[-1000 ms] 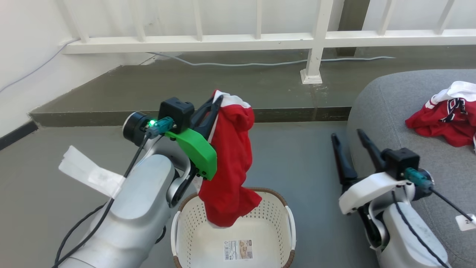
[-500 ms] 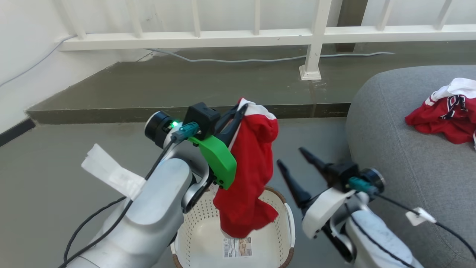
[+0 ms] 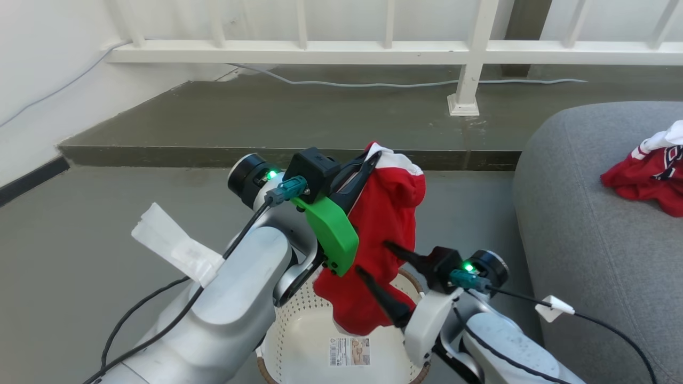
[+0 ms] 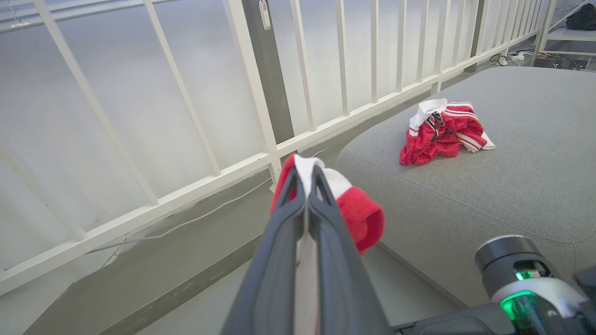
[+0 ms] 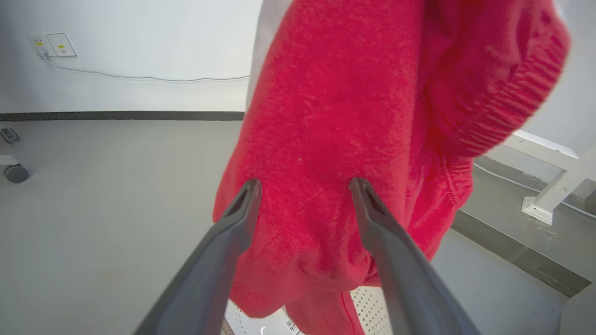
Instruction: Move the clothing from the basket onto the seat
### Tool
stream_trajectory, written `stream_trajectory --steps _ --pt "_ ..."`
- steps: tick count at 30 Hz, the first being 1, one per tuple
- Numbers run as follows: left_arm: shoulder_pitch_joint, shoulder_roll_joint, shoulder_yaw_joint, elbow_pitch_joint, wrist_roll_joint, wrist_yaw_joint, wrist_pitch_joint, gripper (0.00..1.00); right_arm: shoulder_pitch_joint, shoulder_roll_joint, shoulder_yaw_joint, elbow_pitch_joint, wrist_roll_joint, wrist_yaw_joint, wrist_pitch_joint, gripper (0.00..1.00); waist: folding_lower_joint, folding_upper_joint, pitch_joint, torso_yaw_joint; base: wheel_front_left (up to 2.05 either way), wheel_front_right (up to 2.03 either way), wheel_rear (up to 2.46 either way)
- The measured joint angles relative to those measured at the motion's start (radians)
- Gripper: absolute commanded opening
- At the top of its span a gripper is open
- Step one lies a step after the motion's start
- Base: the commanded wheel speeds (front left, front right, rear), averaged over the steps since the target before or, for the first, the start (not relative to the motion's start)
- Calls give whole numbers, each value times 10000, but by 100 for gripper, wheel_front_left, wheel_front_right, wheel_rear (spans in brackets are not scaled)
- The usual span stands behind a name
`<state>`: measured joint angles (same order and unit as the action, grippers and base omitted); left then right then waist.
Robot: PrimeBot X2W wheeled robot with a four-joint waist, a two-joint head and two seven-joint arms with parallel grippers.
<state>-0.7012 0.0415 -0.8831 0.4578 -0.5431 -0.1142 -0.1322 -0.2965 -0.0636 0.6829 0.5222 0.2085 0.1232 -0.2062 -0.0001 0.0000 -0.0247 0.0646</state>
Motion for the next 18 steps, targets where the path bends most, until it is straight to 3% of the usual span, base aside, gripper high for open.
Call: stream_trajectory --steps 7,18 --pt "-12 2 -190 -359 -159 2 82 0 -386 23 1246 123 968 2 0 100 0 0 -7 223 0 0 0" --pt "-12 2 -234 -510 -261 178 176 0 -815 15 1256 533 1684 2 -59 100 0 0 24 265 0 0 0"
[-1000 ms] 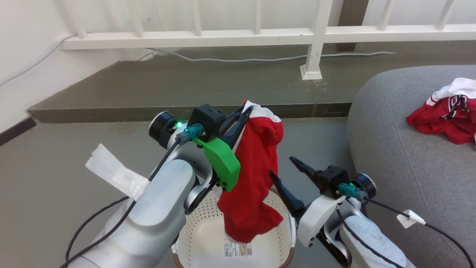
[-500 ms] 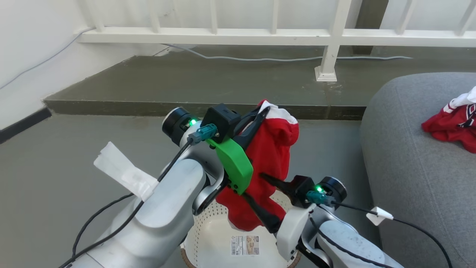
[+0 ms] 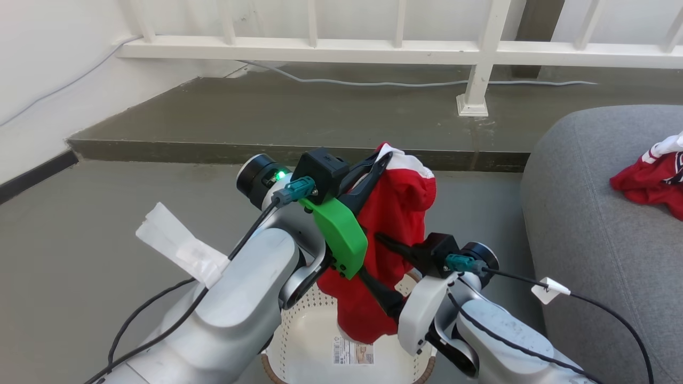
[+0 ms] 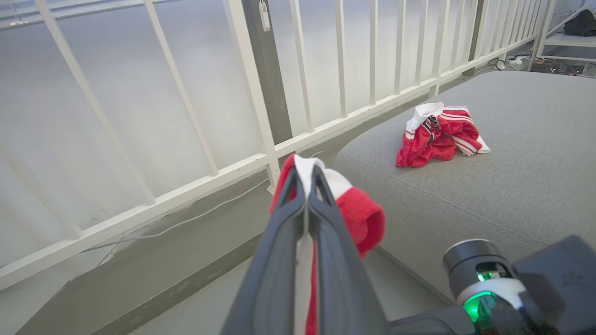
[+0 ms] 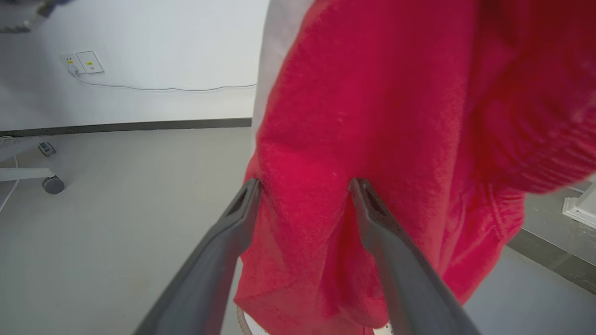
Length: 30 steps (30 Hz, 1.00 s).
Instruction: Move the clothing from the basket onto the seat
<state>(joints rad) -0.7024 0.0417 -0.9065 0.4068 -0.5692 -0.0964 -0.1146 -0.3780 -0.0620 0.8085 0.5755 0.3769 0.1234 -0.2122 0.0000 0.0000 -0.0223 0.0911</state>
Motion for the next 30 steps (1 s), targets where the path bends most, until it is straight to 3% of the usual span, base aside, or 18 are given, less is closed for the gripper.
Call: stream_trajectory --steps 2,3,4,8,19,29,30 --pt "0 -2 -27 -31 -155 42 10 0 -93 2 -29 92 46 0 -77 100 0 0 11 -5 0 0 0" --pt "0 -2 -38 -44 -184 77 10 0 -127 0 -29 140 61 0 -82 86 0 0 17 -7 0 0 0" --pt "0 -2 -50 -54 -184 84 12 0 -154 0 -23 176 100 0 -86 47 0 0 24 -8 0 0 0" --pt "1 -2 -75 -98 -203 102 96 0 -330 2 54 359 213 0 -117 0 0 0 51 -7 0 0 0" --pt "20 -2 -38 -71 -301 311 98 0 -493 2 52 744 470 -4 -265 0 0 0 97 -89 0 0 0" --pt "594 324 474 272 -623 619 75 0 -616 -115 -1112 767 746 -217 -311 0 0 0 124 -446 0 0 0" --pt "659 357 554 297 -750 635 67 4 -676 -192 -1237 706 750 -301 -332 0 0 0 128 -492 0 0 0"
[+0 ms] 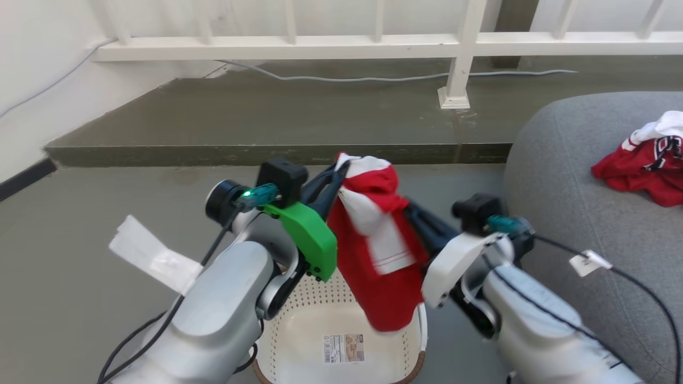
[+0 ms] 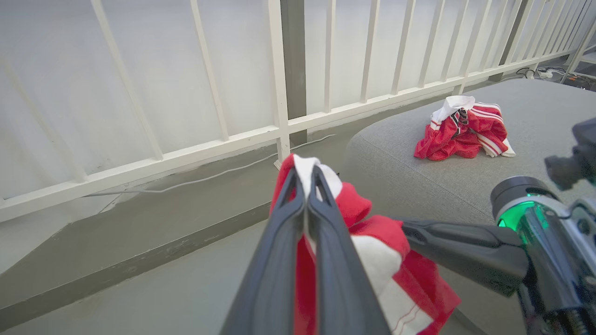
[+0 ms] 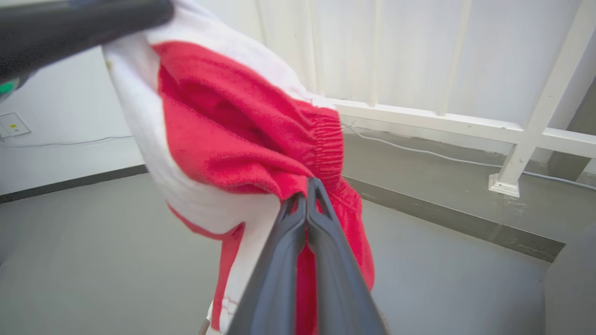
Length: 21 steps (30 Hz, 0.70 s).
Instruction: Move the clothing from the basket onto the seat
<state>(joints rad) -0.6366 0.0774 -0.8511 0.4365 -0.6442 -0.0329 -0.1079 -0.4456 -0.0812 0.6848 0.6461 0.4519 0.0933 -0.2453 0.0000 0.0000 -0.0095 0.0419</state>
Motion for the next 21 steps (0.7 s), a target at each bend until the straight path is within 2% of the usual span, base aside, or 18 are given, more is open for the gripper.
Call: stream_trajectory --steps 1,2,3,4,5,21 --pt "46 31 56 25 -98 44 -13 31 -49 -98 -105 -79 0 -56 -27 0 0 0 3 -46 0 0 0" --pt "87 61 117 35 -146 71 -102 44 -83 -194 -224 -167 0 -84 -46 0 0 0 7 -94 0 0 0" --pt "116 86 150 40 -165 71 -123 48 -119 -276 -345 -278 0 -119 -46 0 1 0 10 -141 0 0 0" --pt "138 105 167 52 -184 73 -173 78 -174 -347 -456 -410 0 -163 -46 0 1 0 13 -187 0 0 0" --pt "163 111 190 52 -205 73 -194 100 -219 -405 -587 -566 -2 -173 -48 0 0 0 16 -236 0 0 0" --pt "497 307 174 -42 -244 81 -487 100 -487 -1283 -2090 -2247 -217 -700 -52 0 1 0 102 -908 0 0 0"
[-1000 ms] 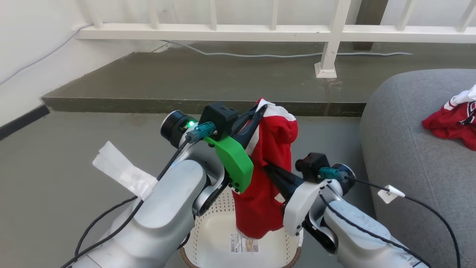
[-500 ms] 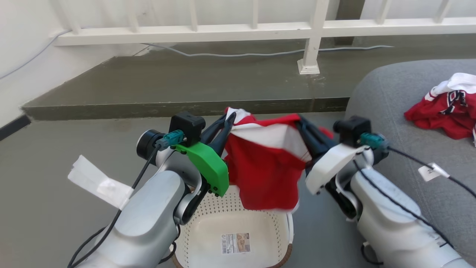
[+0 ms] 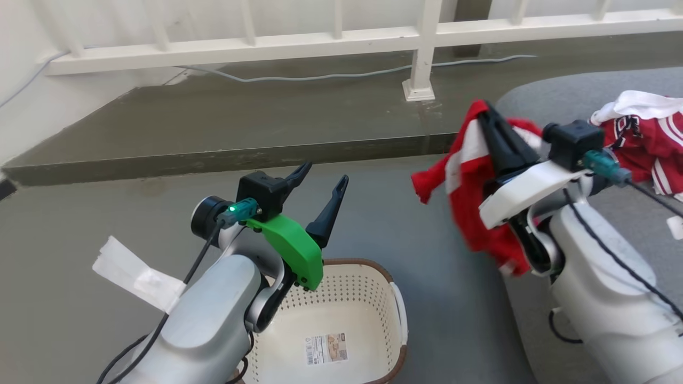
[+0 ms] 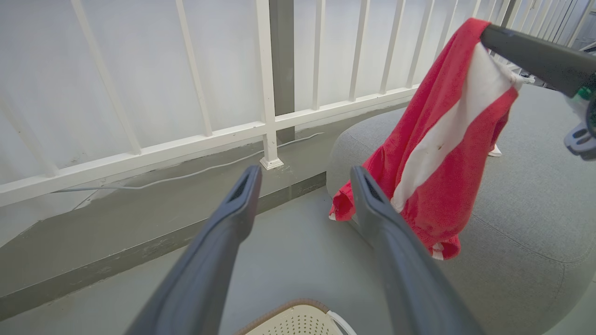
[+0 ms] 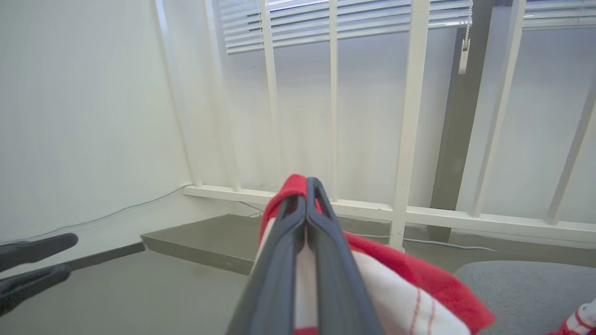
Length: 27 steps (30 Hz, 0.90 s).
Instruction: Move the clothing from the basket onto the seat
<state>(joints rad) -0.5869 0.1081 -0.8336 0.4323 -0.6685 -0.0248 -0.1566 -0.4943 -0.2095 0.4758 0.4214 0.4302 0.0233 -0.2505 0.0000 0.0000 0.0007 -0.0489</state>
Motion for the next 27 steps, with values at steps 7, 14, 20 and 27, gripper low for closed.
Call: stream_trajectory --steps 7,14,20,27 --pt "143 15 -337 -270 44 -113 -25 100 -10 -548 -625 -671 -148 -263 -12 0 0 0 66 -447 0 0 0" --pt "181 17 -512 -554 134 -199 -23 100 -14 -924 -1085 -1225 -263 -439 -12 0 0 0 156 -974 0 0 0" --pt "229 -10 -734 -840 184 -234 -10 100 -13 -1187 -1461 -1653 -270 -602 -12 0 0 0 285 -1590 0 0 0" --pt "239 -23 -819 -1024 224 -234 77 100 30 -1377 -1695 -2071 -268 -604 -13 0 0 0 498 -2311 0 0 0"
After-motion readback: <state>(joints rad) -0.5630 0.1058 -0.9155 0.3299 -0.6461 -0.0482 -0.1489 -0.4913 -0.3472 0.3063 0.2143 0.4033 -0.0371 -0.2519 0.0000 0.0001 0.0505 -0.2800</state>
